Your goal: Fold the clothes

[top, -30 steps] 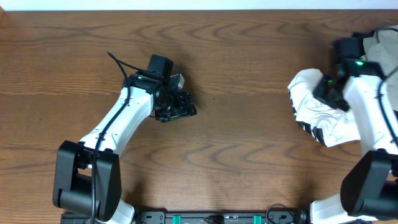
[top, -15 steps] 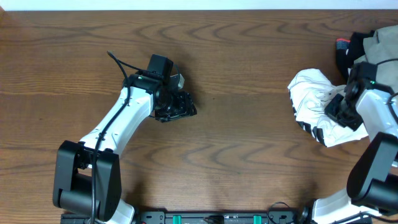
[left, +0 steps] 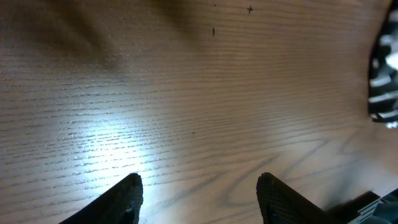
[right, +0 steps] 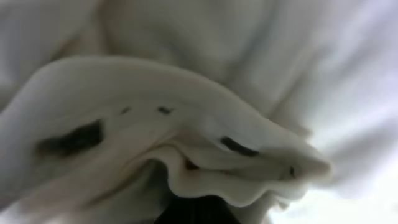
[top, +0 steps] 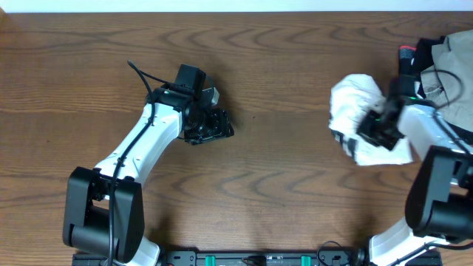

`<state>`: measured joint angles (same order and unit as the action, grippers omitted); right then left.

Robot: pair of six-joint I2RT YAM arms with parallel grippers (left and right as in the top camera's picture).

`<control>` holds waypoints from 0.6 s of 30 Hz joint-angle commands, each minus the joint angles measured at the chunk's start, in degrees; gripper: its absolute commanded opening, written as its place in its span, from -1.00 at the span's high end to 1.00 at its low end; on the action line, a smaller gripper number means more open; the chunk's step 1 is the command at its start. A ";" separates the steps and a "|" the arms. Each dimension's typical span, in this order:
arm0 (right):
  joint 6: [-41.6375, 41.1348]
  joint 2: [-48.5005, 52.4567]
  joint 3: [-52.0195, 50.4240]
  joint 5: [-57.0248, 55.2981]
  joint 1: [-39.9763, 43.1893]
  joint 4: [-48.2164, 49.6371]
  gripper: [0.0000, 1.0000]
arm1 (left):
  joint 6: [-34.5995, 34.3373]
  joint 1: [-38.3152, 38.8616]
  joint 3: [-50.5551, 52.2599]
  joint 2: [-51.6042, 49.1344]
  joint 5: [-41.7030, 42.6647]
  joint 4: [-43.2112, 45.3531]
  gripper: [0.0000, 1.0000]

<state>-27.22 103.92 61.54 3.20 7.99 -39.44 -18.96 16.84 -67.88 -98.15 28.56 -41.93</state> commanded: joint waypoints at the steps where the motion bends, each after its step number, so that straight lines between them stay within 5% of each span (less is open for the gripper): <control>1: -3.67 3.39 -2.45 11.23 -8.17 1.55 0.97 | 1.36 -0.04 0.04 0.44 0.37 -0.02 -0.23; 11: -11.37 3.41 -2.45 16.09 -28.30 10.29 0.97 | 1.33 -0.04 0.04 0.44 0.39 0.24 -0.22; 18: -10.08 1.36 -2.10 14.99 -29.09 9.22 0.98 | 4.59 0.02 0.04 1.29 2.10 0.17 -0.22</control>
<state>-37.23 105.80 60.18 18.33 -21.69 -29.28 -18.24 16.84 -67.88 -98.13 28.69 -41.71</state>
